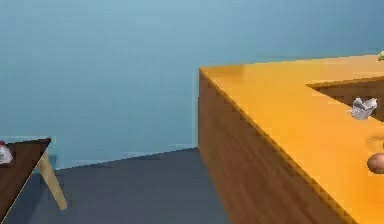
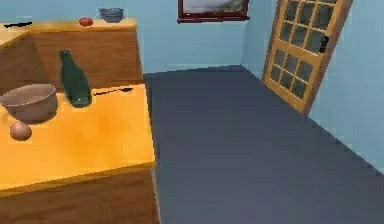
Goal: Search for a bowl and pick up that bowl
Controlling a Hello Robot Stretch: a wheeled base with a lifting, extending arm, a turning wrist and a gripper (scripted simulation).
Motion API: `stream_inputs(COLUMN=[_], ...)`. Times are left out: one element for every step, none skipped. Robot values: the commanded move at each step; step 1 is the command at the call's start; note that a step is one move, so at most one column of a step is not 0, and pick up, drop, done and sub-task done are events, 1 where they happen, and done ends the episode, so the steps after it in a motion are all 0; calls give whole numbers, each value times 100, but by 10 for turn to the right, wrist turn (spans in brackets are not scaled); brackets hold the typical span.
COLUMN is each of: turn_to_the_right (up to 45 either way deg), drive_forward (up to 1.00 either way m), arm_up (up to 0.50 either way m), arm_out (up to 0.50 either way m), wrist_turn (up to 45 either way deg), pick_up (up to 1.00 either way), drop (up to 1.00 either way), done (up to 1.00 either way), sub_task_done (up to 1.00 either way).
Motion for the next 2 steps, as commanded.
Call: stream_inputs(turn_to_the_right=[360, 30], drive_forward=[0, 0], arm_up=[0, 0], arm_out=[0, 0], wrist_turn=[0, 0], pick_up=[0, 0], drop=[0, 0], done=[0, 0], sub_task_done=[0, 0])
